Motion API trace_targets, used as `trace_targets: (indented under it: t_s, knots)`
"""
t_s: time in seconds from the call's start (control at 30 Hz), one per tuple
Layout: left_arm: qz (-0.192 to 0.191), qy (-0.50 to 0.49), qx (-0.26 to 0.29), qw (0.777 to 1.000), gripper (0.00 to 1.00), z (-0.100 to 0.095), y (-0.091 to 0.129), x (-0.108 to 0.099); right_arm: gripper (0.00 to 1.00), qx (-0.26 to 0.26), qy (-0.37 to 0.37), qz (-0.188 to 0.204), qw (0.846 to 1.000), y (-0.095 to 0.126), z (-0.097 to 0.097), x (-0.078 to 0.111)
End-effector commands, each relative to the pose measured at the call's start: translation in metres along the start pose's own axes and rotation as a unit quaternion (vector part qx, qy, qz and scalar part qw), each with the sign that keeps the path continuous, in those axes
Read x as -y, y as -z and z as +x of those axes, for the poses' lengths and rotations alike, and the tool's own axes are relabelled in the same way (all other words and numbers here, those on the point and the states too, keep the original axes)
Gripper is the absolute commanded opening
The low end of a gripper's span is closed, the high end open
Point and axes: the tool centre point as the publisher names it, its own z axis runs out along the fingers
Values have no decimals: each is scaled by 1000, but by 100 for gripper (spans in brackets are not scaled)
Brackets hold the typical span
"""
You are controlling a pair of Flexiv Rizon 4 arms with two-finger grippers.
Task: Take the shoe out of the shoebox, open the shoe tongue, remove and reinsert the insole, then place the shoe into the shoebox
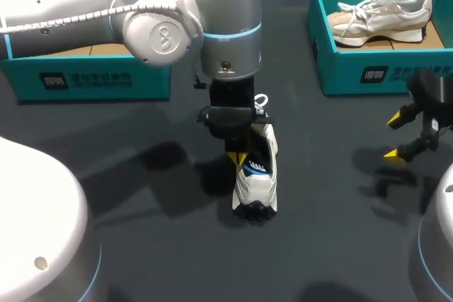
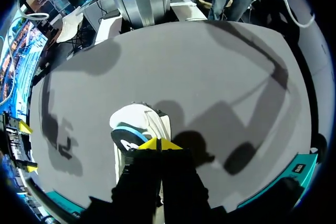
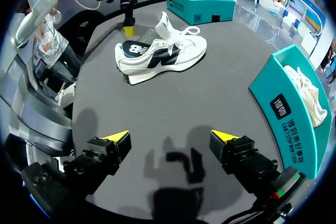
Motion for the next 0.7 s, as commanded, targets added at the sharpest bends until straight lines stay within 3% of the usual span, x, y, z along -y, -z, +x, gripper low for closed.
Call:
trace_targets:
  t_s: [0.03,0.37,0.7]
  knots:
    - [1,-4,-2,1000,0,-3,-14,0,100,1,0,1,1000,0,2,0]
    - [8,3,-9,1000,0,-9,-41,-10,100,1,0,1,1000,0,2,0]
    - [-3,-10,15,1000,0,0,-11,-3,100,1,0,1,1000,0,2,0]
